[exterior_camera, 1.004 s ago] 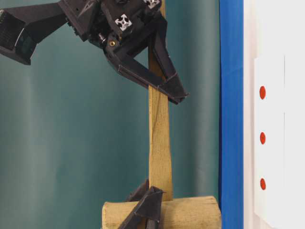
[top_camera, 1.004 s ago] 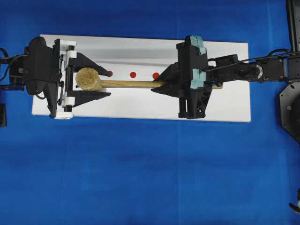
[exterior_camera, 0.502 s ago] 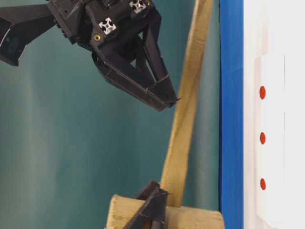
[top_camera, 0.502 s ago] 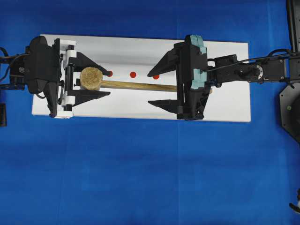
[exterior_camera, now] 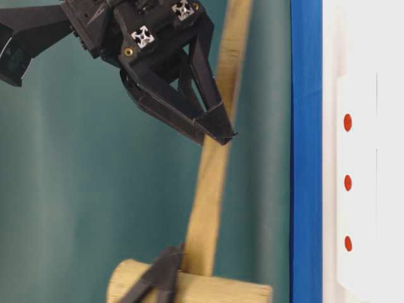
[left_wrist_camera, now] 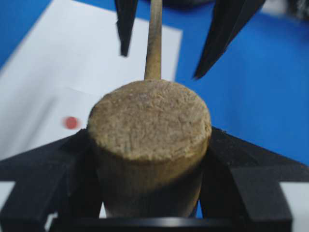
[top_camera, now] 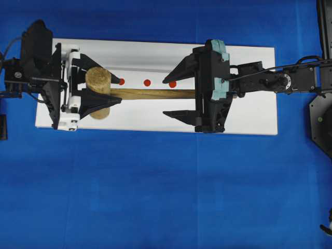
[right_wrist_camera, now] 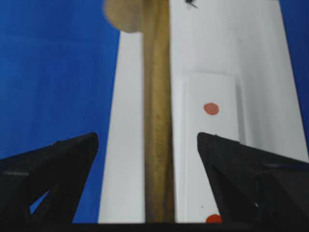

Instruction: Hit the mark with a hammer.

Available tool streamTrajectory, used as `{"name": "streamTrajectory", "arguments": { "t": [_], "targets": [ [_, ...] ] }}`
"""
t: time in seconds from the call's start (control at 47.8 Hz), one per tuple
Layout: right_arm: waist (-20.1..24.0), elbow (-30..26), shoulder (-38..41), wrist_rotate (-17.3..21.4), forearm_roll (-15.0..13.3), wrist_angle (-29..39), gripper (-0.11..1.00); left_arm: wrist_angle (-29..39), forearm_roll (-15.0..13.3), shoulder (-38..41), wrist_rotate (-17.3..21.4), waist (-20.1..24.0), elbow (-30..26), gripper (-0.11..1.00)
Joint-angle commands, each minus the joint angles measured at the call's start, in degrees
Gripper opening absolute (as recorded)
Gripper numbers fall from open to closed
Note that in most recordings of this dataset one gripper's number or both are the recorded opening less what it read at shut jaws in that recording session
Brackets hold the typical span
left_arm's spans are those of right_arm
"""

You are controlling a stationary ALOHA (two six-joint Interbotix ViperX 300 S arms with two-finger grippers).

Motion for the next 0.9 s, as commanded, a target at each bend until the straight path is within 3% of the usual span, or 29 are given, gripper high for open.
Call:
{"name": "streamTrajectory", "arguments": {
  "t": [0.0,0.251,0.397,0.607,0.879],
  "targets": [
    [0.18,-1.41,-0.70,-0.35,-0.18,-0.79,0.89,-0.44,0.00,-1.67,-6.42,-1.05,-1.93,0.44],
    [0.18,-1.32,-0.70,-0.53,-0.26,-1.49,0.89,-0.35,0.00,-1.76,-31.82,-1.41,-1.93,0.44],
    [0.26,-1.23,-0.70,-0.53,-0.26,-1.49,0.89,-0.44,0.00,-1.76,-41.75,-1.49,-1.93,0.44],
    [0.26,-1.23,-0.70,-0.62,-0.62,-1.49,0.89,-1.23,0.00,-1.14,-45.53,-2.20,-2.55,0.44],
    [0.53,-1.14,-0.70,-0.62,-1.67,-1.49,0.88,-1.14,0.00,-0.88,-45.70,-2.20,-2.55,0.44]
  ]
}}
